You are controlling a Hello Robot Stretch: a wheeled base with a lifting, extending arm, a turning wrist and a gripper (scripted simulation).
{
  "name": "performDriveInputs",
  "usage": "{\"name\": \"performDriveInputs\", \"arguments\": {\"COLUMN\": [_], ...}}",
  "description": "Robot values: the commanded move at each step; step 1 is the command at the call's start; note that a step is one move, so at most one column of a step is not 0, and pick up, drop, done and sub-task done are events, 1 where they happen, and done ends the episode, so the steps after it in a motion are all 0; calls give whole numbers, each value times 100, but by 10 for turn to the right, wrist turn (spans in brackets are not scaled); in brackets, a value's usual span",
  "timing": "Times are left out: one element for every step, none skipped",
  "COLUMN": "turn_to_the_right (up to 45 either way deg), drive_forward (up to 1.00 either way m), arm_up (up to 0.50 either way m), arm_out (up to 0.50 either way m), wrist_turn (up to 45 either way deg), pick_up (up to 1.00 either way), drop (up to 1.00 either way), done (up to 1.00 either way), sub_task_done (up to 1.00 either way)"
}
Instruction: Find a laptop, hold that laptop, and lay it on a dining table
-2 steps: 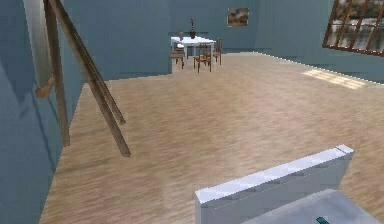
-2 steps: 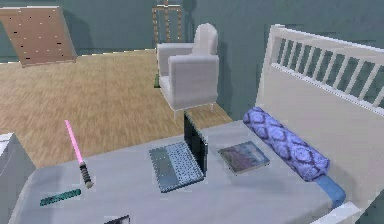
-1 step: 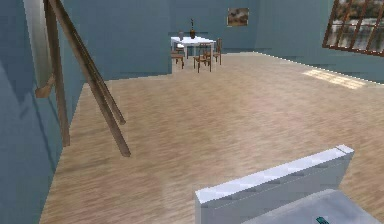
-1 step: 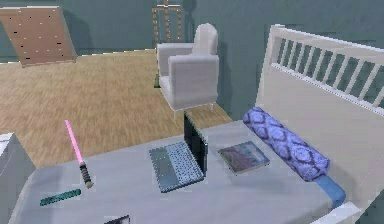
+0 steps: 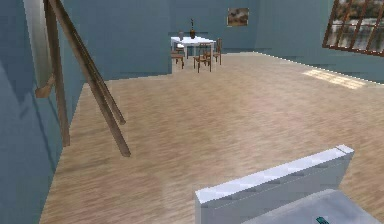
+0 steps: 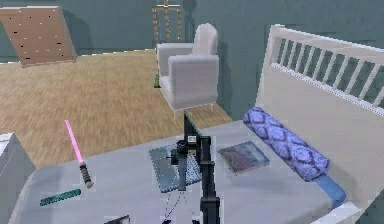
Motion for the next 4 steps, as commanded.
{"name": "performDriveInputs", "arguments": {"turn_to_the_right": [0, 0, 0, 0], "drive_forward": [0, 0, 0, 0], "arm_up": [0, 0, 0, -30], "arm_out": [0, 0, 0, 0], "wrist_turn": [450, 450, 450, 0], "pick_up": [0, 0, 0, 0], "drop": [0, 0, 0, 0], "done": [0, 0, 0, 0], "sub_task_done": [0, 0, 0, 0]}}
